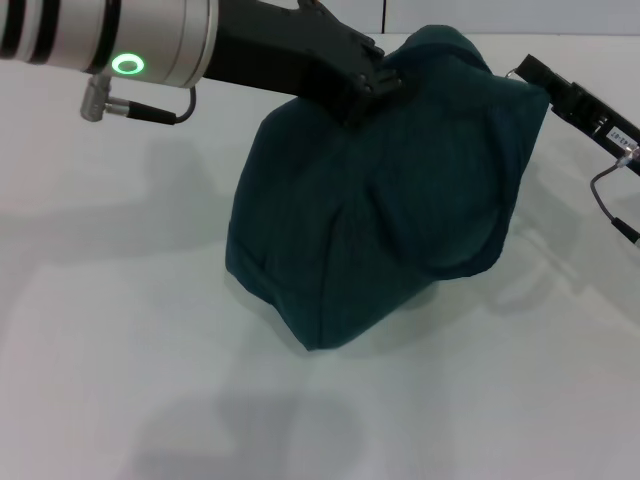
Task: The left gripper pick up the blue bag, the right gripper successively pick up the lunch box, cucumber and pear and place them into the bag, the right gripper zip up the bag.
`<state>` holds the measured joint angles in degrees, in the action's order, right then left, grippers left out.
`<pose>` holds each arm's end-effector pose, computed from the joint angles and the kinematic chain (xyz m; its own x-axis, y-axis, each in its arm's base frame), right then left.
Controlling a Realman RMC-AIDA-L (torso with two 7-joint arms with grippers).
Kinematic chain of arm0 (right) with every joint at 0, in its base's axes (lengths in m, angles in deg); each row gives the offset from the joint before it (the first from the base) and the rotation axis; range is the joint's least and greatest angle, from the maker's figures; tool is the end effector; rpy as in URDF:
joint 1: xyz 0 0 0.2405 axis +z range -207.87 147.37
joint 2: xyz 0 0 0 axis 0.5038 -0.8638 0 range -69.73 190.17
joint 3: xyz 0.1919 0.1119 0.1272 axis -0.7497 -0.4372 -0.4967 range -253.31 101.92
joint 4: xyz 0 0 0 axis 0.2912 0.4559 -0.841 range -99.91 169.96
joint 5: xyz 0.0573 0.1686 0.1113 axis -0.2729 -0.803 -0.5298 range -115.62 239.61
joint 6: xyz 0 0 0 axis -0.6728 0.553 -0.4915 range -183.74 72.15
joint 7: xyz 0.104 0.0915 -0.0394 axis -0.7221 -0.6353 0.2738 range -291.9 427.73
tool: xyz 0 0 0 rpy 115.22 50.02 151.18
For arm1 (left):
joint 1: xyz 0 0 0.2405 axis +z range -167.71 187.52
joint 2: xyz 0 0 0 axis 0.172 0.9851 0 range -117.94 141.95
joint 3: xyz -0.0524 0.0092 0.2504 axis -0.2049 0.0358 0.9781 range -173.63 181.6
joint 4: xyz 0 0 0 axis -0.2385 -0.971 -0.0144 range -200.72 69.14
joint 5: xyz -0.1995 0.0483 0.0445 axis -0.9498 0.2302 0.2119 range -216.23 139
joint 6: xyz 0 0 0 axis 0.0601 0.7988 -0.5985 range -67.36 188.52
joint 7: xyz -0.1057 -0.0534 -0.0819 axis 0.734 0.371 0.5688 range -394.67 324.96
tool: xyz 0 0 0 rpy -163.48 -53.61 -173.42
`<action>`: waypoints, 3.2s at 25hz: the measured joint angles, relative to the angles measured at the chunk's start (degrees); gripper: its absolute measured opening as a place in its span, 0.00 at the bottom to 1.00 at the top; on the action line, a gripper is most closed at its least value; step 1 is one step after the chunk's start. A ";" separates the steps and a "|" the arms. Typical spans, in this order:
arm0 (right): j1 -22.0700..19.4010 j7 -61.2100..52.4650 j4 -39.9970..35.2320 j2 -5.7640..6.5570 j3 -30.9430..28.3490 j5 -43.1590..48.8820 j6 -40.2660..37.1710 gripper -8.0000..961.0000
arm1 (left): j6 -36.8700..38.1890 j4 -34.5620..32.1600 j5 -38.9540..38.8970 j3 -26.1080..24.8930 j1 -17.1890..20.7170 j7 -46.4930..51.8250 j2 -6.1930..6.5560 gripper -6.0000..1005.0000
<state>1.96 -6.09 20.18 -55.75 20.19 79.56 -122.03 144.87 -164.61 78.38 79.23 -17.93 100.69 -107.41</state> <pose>0.2468 0.3742 -0.0239 0.1662 -0.3763 -0.9115 -0.8509 -0.5219 0.0603 -0.0724 0.3284 0.0440 0.9256 0.2420 0.2910 0.3194 -0.9120 -0.2574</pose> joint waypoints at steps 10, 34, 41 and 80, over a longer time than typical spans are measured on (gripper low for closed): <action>-0.05 0.06 0.00 -0.22 -0.02 -0.16 2.44 0.12 | -1.17 1.43 -1.18 -0.34 0.74 -1.22 -0.18 0.06; -8.43 4.49 -0.38 0.40 -1.93 -0.45 -7.06 0.55 | -11.62 16.64 -1.68 -1.61 -0.59 -5.70 -0.27 0.08; -8.49 5.32 -0.17 0.49 -1.93 -0.06 -8.49 0.78 | -11.88 16.64 -3.15 -1.94 0.49 -6.91 -0.30 0.23; -12.51 30.16 -0.01 2.77 -1.70 39.18 -18.48 0.82 | 11.84 56.56 -10.54 -24.07 17.71 -63.11 0.01 0.89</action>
<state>-10.54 24.07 20.17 -52.99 18.49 118.74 -140.51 156.70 -108.05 67.84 55.15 -0.22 37.58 -107.41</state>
